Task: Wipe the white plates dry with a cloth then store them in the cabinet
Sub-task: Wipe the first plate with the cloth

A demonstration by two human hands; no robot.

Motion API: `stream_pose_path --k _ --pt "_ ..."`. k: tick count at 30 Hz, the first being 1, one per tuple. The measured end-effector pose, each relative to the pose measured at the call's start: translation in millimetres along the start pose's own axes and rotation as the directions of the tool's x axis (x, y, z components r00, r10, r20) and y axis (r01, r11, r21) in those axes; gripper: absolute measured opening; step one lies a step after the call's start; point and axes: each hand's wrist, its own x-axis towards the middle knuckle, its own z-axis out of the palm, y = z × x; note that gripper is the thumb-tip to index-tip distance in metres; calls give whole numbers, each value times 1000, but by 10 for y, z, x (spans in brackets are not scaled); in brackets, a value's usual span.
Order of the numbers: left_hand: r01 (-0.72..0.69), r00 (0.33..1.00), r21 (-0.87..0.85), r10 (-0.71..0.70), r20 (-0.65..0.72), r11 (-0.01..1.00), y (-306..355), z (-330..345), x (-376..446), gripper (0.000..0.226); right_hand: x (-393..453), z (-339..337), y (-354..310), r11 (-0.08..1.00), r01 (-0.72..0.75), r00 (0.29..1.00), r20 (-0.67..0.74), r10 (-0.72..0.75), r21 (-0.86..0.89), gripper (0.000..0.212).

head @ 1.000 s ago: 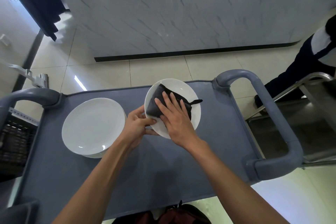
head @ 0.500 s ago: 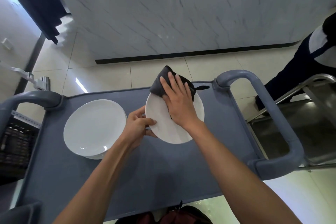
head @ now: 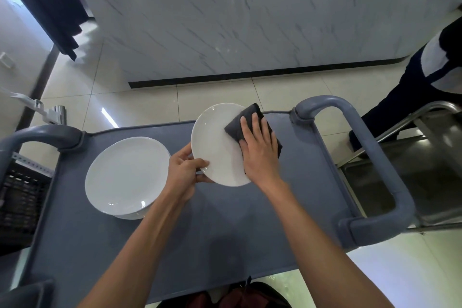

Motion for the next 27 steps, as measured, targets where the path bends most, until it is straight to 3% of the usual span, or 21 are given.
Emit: stream_pose_path --k 8,16,23,27 --pt "-21 1000 -63 21 8 998 45 -5 18 56 -364 243 -391 988 25 1000 -4 -25 155 58" --pt "-15 1000 -101 12 -29 995 47 -76 7 59 -512 371 -576 978 80 996 -50 -72 194 57" --pt "-22 1000 -117 23 5 993 113 -68 -52 57 -509 332 -435 979 -77 984 -144 105 190 55" --pt "-19 1000 -101 20 12 995 119 -68 -54 57 -446 268 -314 966 -85 972 -194 135 245 55"
